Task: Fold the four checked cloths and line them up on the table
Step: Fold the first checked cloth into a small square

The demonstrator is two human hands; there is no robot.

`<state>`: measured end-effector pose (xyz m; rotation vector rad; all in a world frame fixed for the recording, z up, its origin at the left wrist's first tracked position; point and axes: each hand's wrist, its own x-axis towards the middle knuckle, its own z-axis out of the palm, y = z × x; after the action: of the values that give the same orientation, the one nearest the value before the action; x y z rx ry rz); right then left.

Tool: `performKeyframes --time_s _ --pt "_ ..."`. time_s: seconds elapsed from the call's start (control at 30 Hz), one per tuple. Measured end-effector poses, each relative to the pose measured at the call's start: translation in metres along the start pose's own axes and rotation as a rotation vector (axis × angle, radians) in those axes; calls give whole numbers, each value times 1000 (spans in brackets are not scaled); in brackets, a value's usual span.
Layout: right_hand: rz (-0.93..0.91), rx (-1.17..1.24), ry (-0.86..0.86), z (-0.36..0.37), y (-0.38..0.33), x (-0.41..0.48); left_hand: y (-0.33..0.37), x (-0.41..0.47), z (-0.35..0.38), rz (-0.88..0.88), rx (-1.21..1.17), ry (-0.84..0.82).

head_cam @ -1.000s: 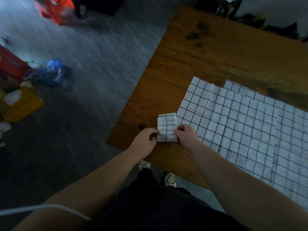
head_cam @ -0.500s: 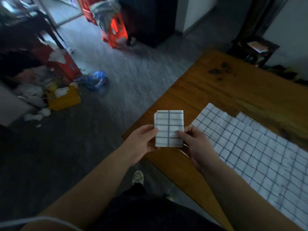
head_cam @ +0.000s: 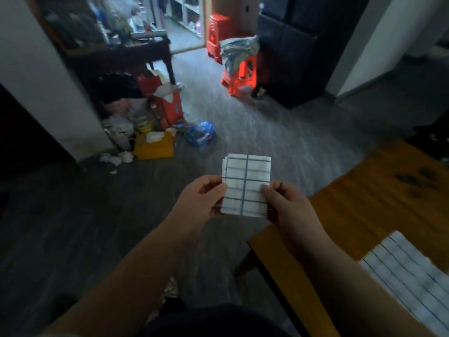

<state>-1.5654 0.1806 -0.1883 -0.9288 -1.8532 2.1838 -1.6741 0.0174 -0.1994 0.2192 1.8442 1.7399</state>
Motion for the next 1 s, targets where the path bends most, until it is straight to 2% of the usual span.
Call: performKeyframes --time_s 0.27,0.43,0.53,0.7,1.0 --pt "-108 -56 -97 211 -45 119 55 87 -203 17 24 126" --pt "-170 -92 -79 269 -73 184 89 151 -258 40 32 173" --pt "-192 -87 -29 268 -83 213 104 184 -254 50 55 153" --pt "-203 -35 107 229 -100 277 130 268 -216 127 235 43" --pt "-231 -25 262 111 -169 427 194 452 -94 160 387 -128"
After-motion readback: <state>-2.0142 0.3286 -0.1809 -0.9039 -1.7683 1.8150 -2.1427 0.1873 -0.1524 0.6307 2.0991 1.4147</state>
